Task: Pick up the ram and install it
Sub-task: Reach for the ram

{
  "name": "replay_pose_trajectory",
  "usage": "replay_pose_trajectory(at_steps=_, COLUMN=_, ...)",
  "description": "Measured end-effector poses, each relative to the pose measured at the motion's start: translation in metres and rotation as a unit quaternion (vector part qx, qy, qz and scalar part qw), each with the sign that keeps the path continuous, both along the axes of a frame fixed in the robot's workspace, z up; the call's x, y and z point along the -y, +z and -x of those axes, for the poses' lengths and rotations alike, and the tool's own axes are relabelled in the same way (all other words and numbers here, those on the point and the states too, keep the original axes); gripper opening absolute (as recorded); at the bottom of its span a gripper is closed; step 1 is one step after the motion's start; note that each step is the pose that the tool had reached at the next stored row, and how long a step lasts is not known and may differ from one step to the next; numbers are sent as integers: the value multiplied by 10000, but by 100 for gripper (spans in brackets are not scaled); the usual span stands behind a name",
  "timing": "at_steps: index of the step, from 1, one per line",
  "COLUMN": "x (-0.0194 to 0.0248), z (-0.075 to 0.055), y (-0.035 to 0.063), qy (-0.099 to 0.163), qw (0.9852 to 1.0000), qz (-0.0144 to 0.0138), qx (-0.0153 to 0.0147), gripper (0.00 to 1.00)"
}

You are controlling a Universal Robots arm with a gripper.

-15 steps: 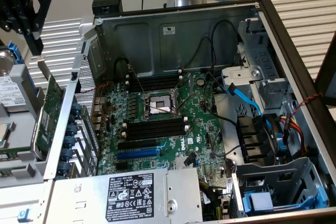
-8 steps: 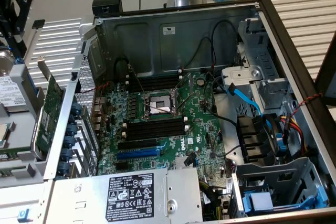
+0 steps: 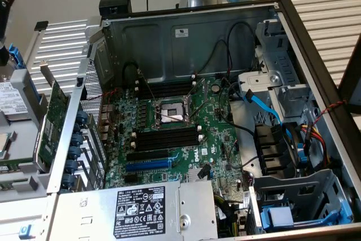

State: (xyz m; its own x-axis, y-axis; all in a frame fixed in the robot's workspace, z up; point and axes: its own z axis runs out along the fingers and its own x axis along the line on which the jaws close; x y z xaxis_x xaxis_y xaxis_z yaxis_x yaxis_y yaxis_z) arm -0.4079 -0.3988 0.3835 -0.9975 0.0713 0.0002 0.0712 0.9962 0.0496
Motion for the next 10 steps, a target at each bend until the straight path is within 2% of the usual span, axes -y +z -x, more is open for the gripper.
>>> replay_pose_trajectory(at_steps=6, x=1, z=255, y=-16, qy=0, qw=10000, qz=0, qx=-12, gripper=11)
replay_pose_trajectory(at_steps=10, x=21, z=381, y=-27, qy=0, qw=10000, qz=0, qx=-13, gripper=11)
